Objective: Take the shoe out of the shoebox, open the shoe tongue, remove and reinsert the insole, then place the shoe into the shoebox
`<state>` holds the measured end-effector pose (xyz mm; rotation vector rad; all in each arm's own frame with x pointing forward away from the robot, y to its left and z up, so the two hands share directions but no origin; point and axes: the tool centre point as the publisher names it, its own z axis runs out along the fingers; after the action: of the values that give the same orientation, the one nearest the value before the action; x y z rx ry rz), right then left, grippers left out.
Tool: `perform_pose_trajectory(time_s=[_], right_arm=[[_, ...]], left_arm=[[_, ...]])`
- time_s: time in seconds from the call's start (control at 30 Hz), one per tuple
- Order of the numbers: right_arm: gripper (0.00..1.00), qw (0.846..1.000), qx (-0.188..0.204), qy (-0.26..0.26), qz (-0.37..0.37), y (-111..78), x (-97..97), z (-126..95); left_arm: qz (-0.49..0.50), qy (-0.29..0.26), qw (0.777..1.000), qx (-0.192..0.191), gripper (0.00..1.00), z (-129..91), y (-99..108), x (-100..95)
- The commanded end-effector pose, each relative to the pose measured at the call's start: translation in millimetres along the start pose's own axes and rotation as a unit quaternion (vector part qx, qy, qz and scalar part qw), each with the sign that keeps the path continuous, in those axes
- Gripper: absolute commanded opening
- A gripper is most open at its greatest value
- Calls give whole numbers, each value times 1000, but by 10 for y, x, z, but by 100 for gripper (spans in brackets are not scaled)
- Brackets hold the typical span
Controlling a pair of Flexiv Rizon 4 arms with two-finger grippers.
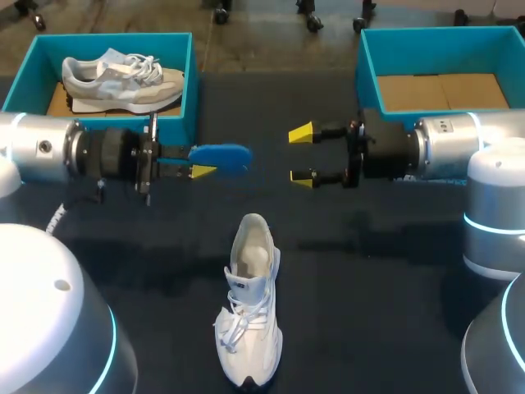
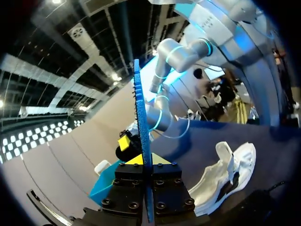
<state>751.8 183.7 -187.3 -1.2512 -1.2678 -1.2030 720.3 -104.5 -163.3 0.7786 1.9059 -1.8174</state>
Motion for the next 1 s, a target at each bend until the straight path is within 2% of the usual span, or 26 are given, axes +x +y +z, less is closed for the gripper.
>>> perform_pose_trajectory(time_s=[0.03, 0.17, 0.2, 0.27, 0.33, 0.37, 0.4, 0.43, 0.83, 0.87, 1.0], right_arm=[[100, 1000, -1, -1, 0, -2, 0, 19], [100, 1000, -1, -1, 0, -2, 0, 19], [100, 1000, -1, -1, 0, -2, 0, 19], [100, 1000, -1, -1, 0, -2, 0, 19], [100, 1000, -1, -1, 0, -2, 0, 19], [100, 1000, -1, -1, 0, -2, 0, 19], [100, 1000, -1, -1, 0, -2, 0, 19], [100, 1000, -1, -1, 0, -2, 0, 19], [100, 1000, -1, -1, 0, -2, 0, 19], [100, 1000, -1, -1, 0, -2, 0, 19], [100, 1000, -1, -1, 0, -2, 0, 19]], left_arm=[[76, 70, 994, -19, 0, -13, 9, -71], [76, 70, 994, -19, 0, -13, 9, -71], [95, 86, 992, -19, 0, 5, -15, -77], [149, 112, 982, -20, 0, 25, -67, -56], [232, 153, 960, -16, 0, 35, -96, -15], [290, 186, 938, -38, 0, 19, -93, 22], [354, 199, 910, -86, 0, -10, -79, 78], [368, 191, 898, -147, 0, -54, -30, 54], [368, 191, 898, -147, 0, -54, -30, 54], [382, 186, 894, -140, 0, -21, -5, 44], [395, 136, 904, -93, 0, 29, 166, -28]])
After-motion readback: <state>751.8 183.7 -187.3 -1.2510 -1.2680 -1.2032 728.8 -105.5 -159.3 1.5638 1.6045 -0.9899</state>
